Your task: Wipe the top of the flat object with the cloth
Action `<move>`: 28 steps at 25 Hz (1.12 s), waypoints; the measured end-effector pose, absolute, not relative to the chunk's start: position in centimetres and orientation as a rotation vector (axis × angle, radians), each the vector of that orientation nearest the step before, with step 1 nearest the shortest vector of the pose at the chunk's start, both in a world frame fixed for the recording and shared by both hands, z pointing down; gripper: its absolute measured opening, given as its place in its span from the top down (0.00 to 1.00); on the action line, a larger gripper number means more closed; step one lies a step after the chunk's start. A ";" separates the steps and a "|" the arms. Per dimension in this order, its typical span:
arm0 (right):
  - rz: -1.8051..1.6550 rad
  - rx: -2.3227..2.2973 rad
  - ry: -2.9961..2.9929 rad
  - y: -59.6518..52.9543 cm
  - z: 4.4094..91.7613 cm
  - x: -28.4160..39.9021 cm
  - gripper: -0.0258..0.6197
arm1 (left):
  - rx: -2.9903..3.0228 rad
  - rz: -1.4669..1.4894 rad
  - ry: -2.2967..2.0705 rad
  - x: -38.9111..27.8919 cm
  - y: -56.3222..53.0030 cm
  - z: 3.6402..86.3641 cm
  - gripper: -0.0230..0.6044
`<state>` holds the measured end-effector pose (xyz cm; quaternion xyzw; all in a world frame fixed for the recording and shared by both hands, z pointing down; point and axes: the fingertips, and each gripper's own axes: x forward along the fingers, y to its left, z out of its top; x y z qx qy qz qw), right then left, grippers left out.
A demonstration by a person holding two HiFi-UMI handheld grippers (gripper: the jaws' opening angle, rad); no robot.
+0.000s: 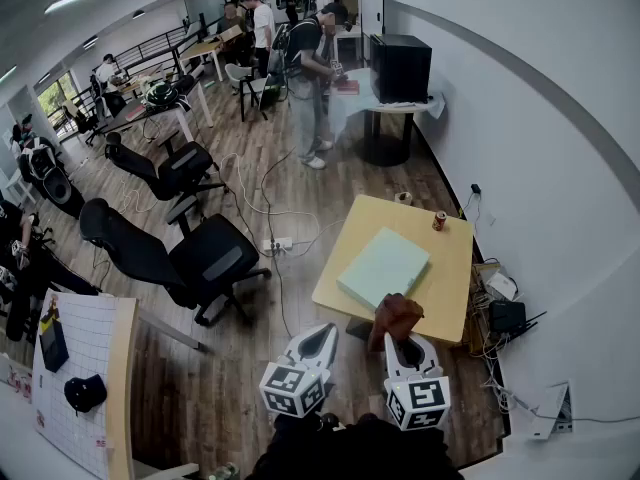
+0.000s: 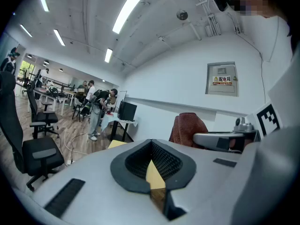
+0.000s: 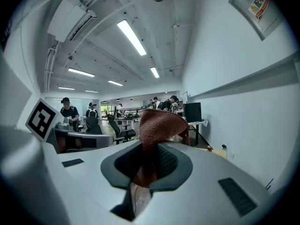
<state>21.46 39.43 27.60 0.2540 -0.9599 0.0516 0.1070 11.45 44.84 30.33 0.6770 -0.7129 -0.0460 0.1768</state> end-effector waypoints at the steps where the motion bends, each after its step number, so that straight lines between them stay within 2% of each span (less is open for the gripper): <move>1: 0.158 0.751 -2.825 39.6 27.7 21.2 0.86 | 1.916 -0.128 -2.016 11.2 45.0 30.4 0.91; 20: 0.304 0.810 -2.713 42.2 32.5 17.6 0.86 | 1.866 -0.072 -1.925 6.1 49.3 35.4 0.91; 28: 0.387 0.838 -2.595 38.7 36.5 17.3 0.86 | 1.826 -0.024 -1.839 5.2 45.6 39.3 0.91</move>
